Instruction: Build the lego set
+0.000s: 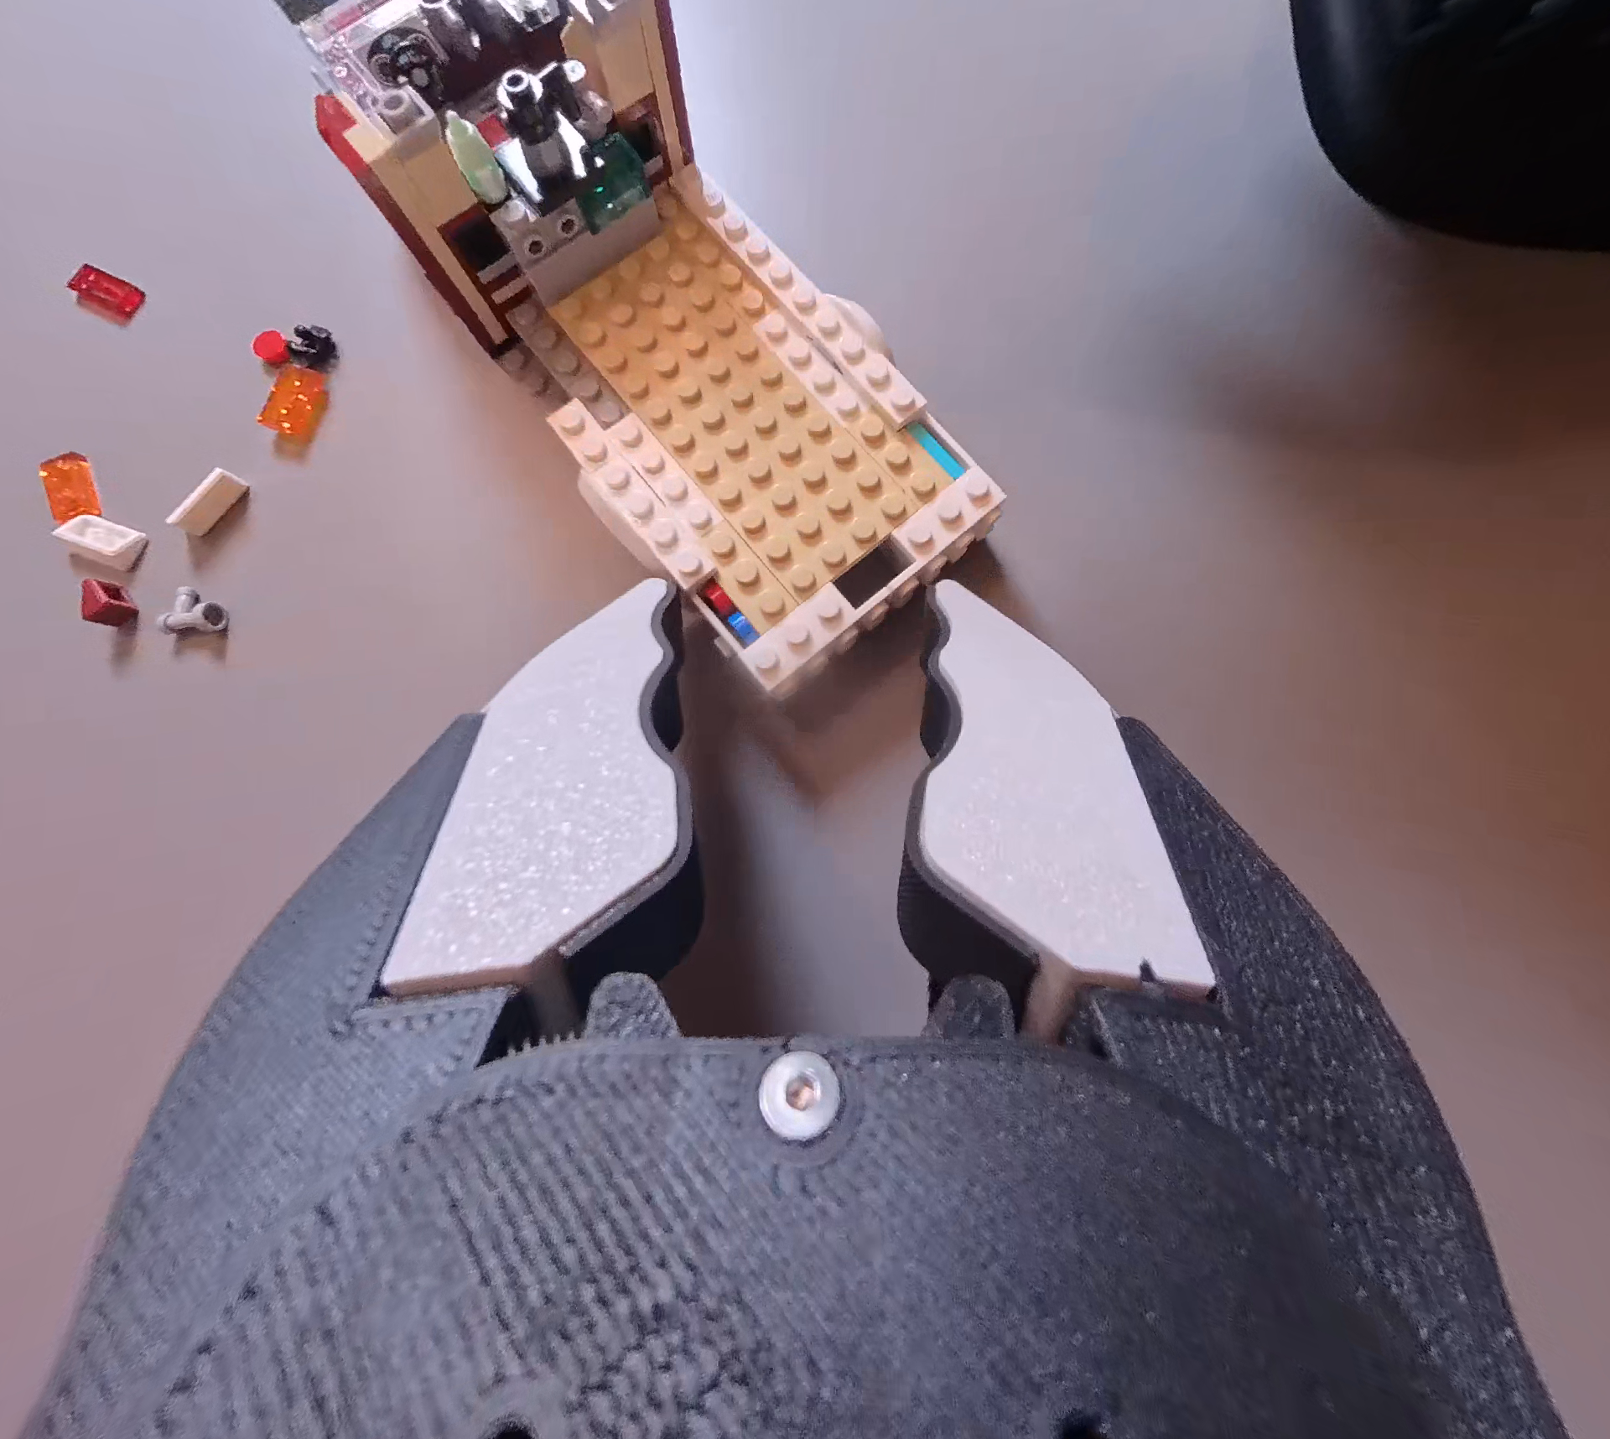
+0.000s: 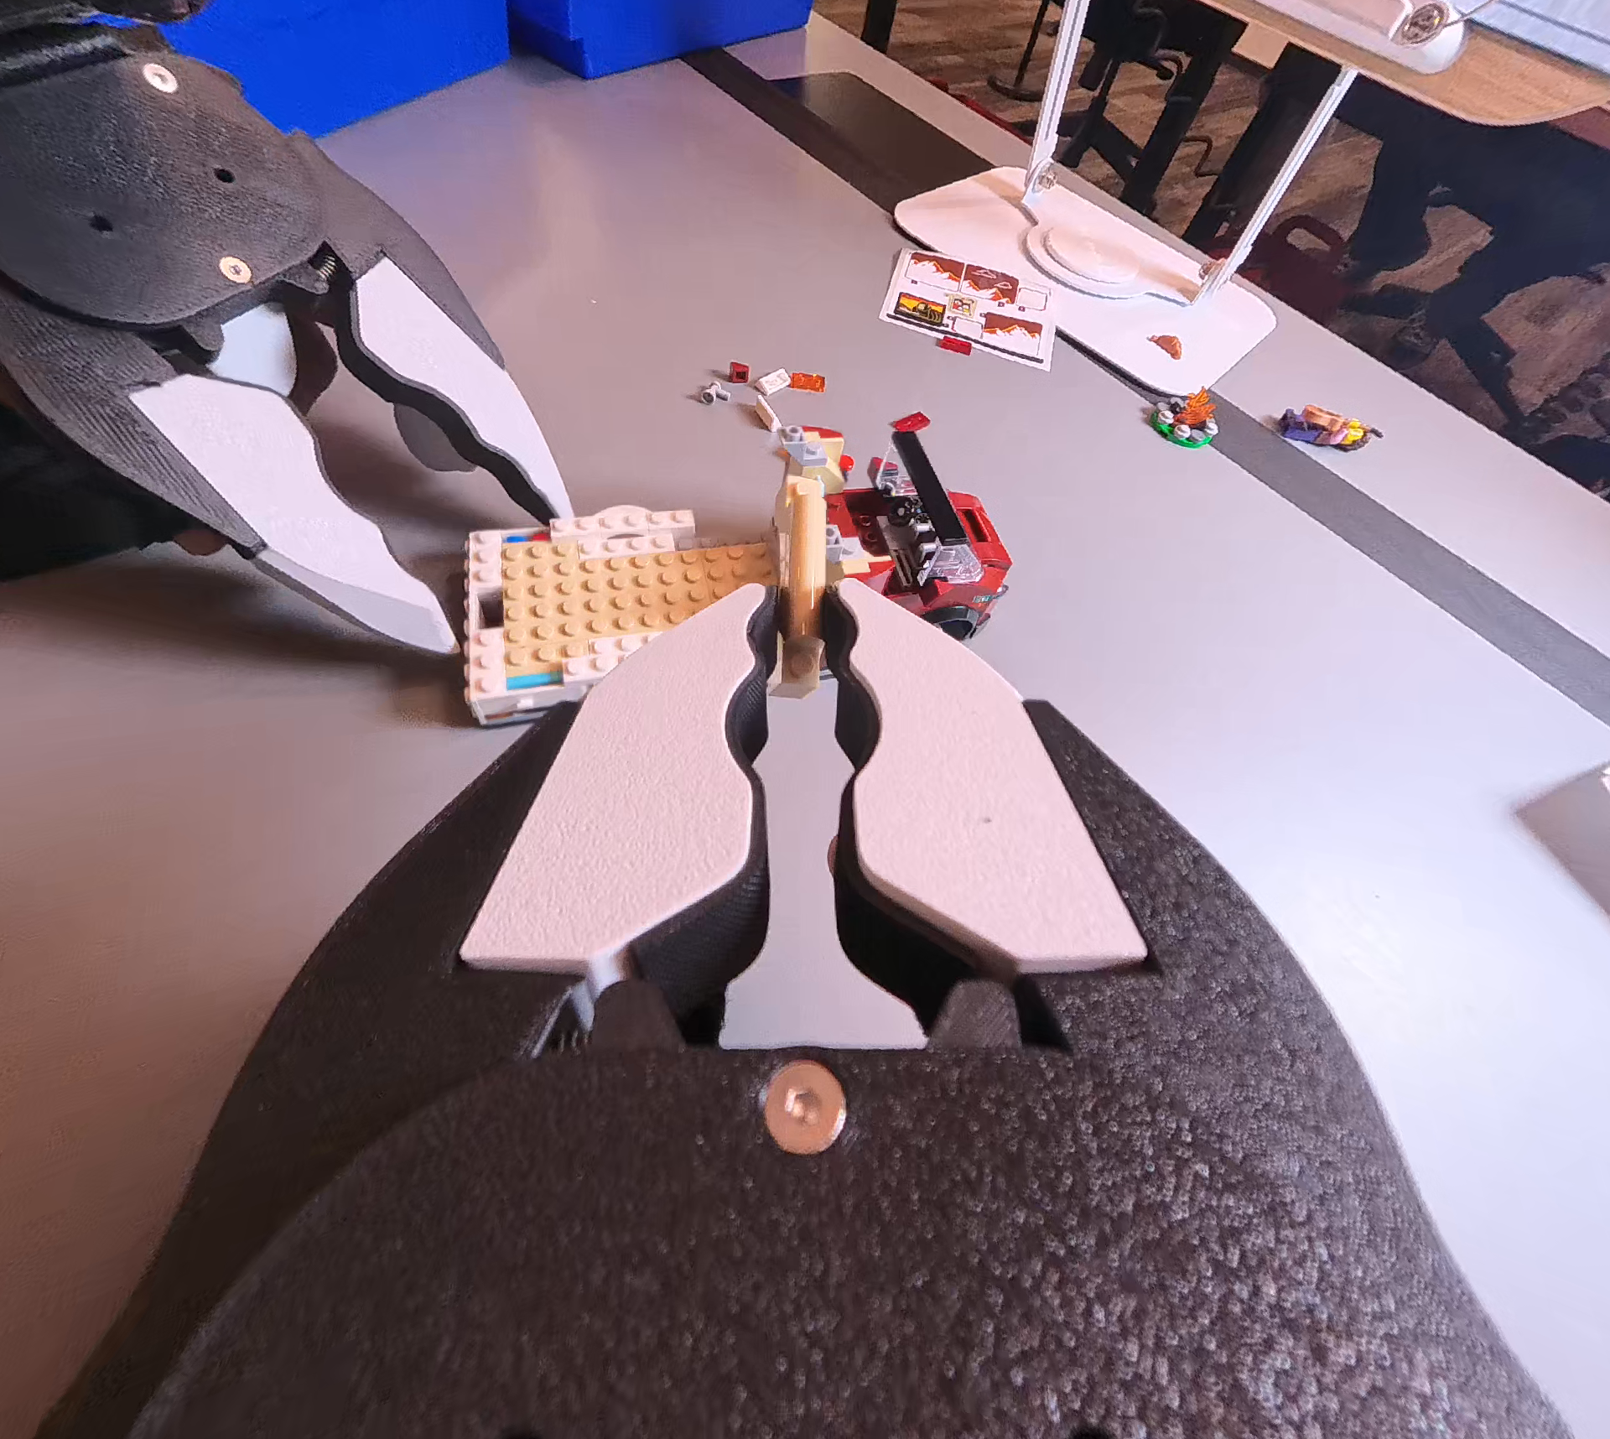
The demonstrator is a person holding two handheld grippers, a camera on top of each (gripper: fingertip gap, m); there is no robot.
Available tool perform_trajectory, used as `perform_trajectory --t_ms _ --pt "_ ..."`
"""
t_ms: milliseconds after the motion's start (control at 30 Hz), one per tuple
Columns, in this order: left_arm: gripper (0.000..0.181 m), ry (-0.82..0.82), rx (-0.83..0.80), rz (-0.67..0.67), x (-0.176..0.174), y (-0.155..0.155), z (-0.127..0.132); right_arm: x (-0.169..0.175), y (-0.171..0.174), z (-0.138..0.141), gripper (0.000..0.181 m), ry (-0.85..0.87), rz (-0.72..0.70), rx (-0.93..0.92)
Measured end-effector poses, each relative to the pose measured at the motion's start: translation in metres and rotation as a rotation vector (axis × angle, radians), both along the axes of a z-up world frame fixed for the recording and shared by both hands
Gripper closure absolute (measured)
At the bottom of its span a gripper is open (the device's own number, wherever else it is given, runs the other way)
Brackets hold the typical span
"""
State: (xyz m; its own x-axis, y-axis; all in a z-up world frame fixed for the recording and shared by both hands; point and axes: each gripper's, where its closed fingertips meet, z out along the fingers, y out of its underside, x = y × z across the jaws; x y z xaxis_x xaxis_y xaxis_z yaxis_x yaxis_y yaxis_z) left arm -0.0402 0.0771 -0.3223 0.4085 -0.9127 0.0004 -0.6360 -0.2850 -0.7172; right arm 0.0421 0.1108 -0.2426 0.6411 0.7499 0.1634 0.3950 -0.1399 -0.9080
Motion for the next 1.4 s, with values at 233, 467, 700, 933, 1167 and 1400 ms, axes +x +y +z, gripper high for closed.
perform_trajectory --t_ms 233,467,700,933,1167,1400 --pt "0.111 -0.041 -0.012 -0.039 0.001 0.004 0.007 0.001 0.002 0.006 0.171 0.047 -0.004 -0.014" --pt "0.110 0.002 0.037 -0.136 0.014 0.006 -0.004 -0.001 0.000 0.008 0.171 0.057 0.011 -0.001" --pt "0.123 0.012 0.055 -0.122 0.011 0.003 -0.007 0.000 0.000 0.001 0.171 0.034 0.017 -0.006" --pt "0.133 0.026 0.090 -0.134 0.010 -0.003 -0.006 0.003 0.004 0.001 0.171 -0.015 0.017 0.007" --pt "0.123 -0.085 0.013 -0.151 0.011 0.000 0.014 0.003 0.025 0.010 0.172 -0.207 0.140 -0.009" --pt "0.154 -0.206 0.214 -0.089 0.008 0.075 0.073 -0.018 0.044 0.002 0.172 -0.345 0.303 -0.218"
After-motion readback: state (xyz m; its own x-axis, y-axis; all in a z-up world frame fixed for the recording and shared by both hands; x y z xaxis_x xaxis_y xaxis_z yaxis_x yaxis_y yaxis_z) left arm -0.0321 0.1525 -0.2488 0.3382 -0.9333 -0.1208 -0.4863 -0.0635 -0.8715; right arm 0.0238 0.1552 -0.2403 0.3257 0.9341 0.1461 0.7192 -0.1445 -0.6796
